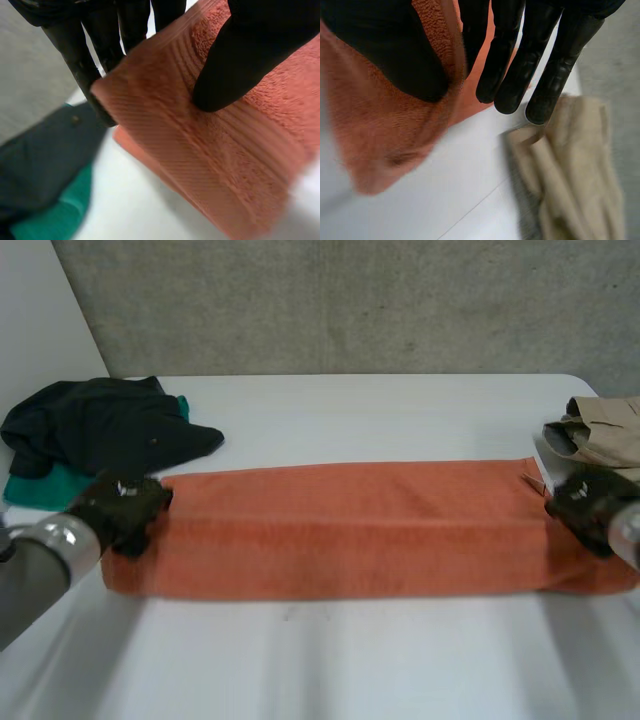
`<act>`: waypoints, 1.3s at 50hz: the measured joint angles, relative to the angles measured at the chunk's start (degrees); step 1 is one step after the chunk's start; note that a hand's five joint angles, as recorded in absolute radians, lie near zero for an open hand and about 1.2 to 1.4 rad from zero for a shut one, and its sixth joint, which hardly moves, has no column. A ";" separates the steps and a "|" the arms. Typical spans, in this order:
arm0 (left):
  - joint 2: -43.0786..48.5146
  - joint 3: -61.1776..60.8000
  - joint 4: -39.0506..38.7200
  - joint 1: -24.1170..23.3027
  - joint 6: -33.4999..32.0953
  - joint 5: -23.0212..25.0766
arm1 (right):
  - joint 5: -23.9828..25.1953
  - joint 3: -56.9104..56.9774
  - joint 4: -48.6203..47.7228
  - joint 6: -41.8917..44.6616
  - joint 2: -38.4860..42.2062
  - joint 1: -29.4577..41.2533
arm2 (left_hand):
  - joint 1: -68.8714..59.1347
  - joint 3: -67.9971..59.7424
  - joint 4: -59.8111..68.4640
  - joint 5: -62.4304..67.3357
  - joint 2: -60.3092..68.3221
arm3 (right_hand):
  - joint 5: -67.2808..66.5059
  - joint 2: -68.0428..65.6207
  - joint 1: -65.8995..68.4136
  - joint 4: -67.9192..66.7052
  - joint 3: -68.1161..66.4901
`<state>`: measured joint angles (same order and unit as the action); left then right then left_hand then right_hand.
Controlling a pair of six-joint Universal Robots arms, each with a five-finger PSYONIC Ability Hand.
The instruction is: Fold the laundry.
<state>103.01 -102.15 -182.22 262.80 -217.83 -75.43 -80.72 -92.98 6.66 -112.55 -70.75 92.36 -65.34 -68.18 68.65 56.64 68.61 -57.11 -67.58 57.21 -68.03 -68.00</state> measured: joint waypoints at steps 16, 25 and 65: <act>30.20 29.75 -17.23 -7.31 3.65 -15.34 | -4.26 29.42 -25.16 -0.18 28.87 8.08 | 0.00 -0.03 0.01 0.00 0.02 | 0.00 0.00 0.00 0.00 0.00; 37.66 37.54 -21.39 -9.12 3.55 -15.97 | -2.78 41.27 -30.49 -0.73 40.16 8.57 | 53.07 51.14 -52.38 -49.83 -52.04 | 51.97 54.09 -45.51 53.74 54.13; 12.04 5.35 -29.17 -13.59 16.15 -17.09 | 9.66 8.58 -6.07 -32.15 12.57 -4.43 | 54.32 55.99 -56.92 -53.86 -56.75 | 42.28 42.57 -35.40 42.36 42.47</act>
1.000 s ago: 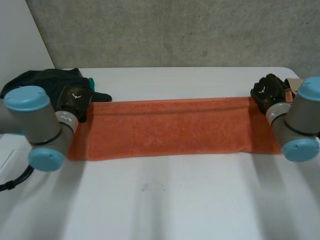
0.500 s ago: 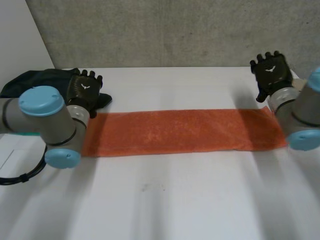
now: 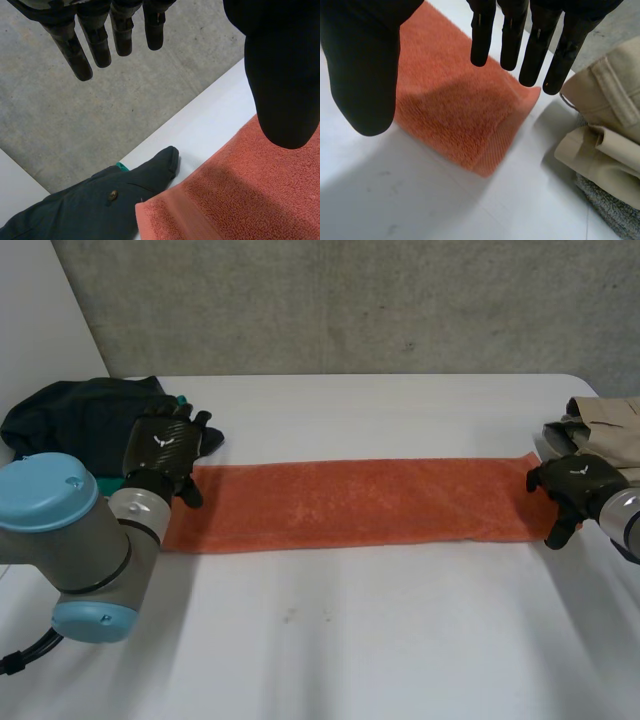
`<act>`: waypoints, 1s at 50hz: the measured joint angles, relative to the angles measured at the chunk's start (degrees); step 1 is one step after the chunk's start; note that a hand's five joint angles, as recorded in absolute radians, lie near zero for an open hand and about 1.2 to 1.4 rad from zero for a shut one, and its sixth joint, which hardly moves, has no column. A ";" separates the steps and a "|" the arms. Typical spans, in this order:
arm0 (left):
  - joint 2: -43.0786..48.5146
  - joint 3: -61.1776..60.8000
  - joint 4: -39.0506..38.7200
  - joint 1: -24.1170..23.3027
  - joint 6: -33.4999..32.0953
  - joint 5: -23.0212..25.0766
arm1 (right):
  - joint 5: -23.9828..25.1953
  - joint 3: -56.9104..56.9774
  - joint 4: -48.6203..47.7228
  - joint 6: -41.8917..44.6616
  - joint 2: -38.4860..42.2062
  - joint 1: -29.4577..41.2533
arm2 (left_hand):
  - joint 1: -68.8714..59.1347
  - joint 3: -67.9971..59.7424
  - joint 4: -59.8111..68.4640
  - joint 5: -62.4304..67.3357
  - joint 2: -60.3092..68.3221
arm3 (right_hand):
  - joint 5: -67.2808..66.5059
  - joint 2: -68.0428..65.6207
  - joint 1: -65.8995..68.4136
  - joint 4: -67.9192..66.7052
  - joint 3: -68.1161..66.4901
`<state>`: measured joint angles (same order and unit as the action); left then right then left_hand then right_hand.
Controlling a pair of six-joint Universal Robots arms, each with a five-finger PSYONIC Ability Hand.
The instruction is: Fold the laundry.
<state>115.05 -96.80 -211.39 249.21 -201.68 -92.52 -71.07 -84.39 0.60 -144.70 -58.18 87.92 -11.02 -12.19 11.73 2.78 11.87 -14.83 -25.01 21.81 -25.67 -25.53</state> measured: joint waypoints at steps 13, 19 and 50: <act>0.05 -0.18 0.09 0.05 -0.12 -0.03 | -1.59 1.20 -6.32 2.60 5.23 -0.04 | 0.00 0.00 0.00 0.00 0.00 | -36.02 -38.36 32.53 -37.33 -37.30; -0.31 -0.34 0.10 0.07 -0.10 -0.03 | -5.38 0.18 -8.45 3.90 3.76 -1.74 | 0.00 0.00 0.00 0.00 0.00 | -41.06 -42.21 34.38 -42.38 -42.47; -8.41 -1.71 0.10 2.97 0.57 -0.27 | -5.36 -0.40 -22.18 22.08 -4.86 19.31 | 0.00 0.00 0.00 0.00 0.00 | -41.83 -42.56 34.73 -42.62 -42.57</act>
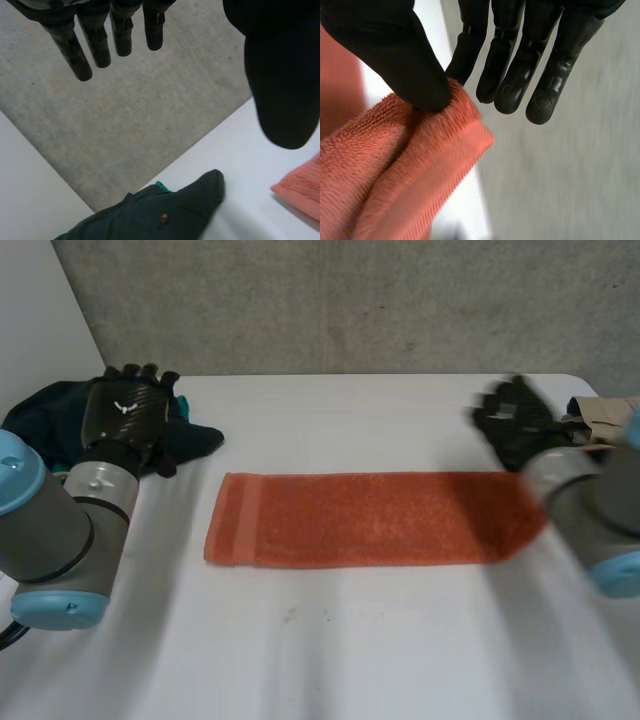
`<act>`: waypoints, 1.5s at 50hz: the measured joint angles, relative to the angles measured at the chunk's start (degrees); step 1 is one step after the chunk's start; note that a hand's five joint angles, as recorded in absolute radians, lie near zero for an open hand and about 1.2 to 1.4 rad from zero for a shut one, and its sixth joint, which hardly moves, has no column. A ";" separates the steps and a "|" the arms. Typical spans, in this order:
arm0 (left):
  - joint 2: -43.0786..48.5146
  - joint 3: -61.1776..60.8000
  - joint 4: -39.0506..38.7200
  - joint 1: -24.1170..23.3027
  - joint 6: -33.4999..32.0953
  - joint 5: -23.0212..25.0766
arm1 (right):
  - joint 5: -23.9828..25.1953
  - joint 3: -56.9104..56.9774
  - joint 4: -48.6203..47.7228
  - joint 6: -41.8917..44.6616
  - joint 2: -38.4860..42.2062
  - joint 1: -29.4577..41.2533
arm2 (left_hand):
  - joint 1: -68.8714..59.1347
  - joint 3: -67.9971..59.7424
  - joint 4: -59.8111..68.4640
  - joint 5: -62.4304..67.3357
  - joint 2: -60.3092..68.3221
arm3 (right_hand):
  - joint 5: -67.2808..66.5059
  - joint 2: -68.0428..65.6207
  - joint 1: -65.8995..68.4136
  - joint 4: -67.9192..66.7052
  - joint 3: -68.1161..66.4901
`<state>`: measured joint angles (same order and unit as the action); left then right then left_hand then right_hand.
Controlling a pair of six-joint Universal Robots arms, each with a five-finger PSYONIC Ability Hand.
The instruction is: Fold the laundry.
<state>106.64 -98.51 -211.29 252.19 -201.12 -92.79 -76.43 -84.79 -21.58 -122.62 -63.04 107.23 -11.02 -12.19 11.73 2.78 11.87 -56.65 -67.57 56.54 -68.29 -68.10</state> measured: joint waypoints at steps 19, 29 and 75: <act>-0.46 -0.02 0.00 1.50 1.47 -0.03 | 16.95 27.63 -7.94 0.03 33.18 30.33 | 0.00 0.00 0.00 0.00 0.00 | 7.79 9.18 -8.04 9.50 9.37; -0.02 -0.10 0.03 0.74 1.39 0.25 | 10.50 19.29 -7.65 -7.04 23.51 29.36 | 0.00 0.00 0.00 0.00 0.00 | 53.03 54.93 -45.05 54.65 55.81; 24.07 17.73 8.00 -9.01 -3.44 -3.93 | -5.75 -3.67 12.88 -37.84 4.53 10.96 | -7.51 -6.18 6.69 6.01 6.59 | 45.76 47.60 -38.65 47.54 47.21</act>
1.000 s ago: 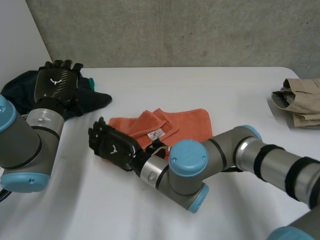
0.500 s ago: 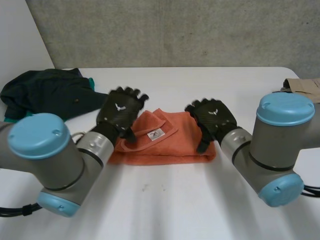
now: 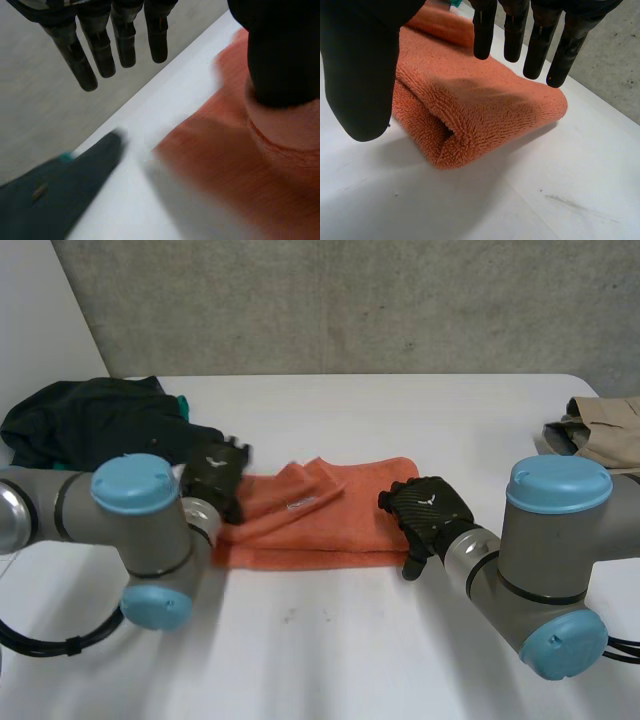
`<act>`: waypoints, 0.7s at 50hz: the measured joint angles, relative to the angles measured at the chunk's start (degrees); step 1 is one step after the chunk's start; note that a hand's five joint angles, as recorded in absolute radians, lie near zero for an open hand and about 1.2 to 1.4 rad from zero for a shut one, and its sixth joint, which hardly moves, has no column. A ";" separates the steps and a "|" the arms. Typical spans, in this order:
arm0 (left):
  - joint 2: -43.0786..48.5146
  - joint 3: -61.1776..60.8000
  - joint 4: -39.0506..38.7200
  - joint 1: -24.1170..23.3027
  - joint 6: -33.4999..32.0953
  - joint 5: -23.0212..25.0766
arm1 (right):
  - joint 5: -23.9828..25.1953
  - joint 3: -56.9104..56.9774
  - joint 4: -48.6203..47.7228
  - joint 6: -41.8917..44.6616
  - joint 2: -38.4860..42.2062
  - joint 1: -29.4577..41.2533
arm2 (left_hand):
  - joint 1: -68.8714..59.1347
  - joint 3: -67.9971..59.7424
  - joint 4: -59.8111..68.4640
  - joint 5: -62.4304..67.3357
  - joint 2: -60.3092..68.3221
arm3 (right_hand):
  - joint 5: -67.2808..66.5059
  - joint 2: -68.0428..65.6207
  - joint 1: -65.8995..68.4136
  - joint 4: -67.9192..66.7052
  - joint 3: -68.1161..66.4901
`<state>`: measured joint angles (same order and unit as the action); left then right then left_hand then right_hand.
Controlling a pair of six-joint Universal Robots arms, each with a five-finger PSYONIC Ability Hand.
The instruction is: Fold the laundry.
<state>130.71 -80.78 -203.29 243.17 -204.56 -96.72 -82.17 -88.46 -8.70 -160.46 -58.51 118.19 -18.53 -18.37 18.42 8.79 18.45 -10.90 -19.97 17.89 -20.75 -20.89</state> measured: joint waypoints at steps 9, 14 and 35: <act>-2.34 -1.57 -0.05 3.02 -0.02 -3.20 | -0.02 -0.03 0.04 0.09 -0.06 0.02 | 0.28 0.63 -0.91 -1.80 -0.63 | -0.04 0.00 0.00 0.00 0.00; -6.56 -5.03 -0.62 0.82 1.21 -0.63 | -0.02 -0.12 0.00 0.09 0.03 0.02 | 0.62 0.93 -1.29 -2.20 -1.00 | -0.08 0.00 0.00 0.00 0.00; -6.77 -6.62 -1.51 -3.84 0.79 7.98 | -0.03 -0.60 -0.09 2.40 0.76 0.02 | 0.75 1.00 -1.34 -2.25 -1.21 | -0.16 0.00 0.00 0.00 0.00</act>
<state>123.94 -87.40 -204.80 239.34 -203.77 -88.74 -82.20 -89.05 -8.78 -158.05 -57.75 118.21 -17.78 -17.37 17.08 6.54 17.24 -11.05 -19.97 17.89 -20.75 -20.89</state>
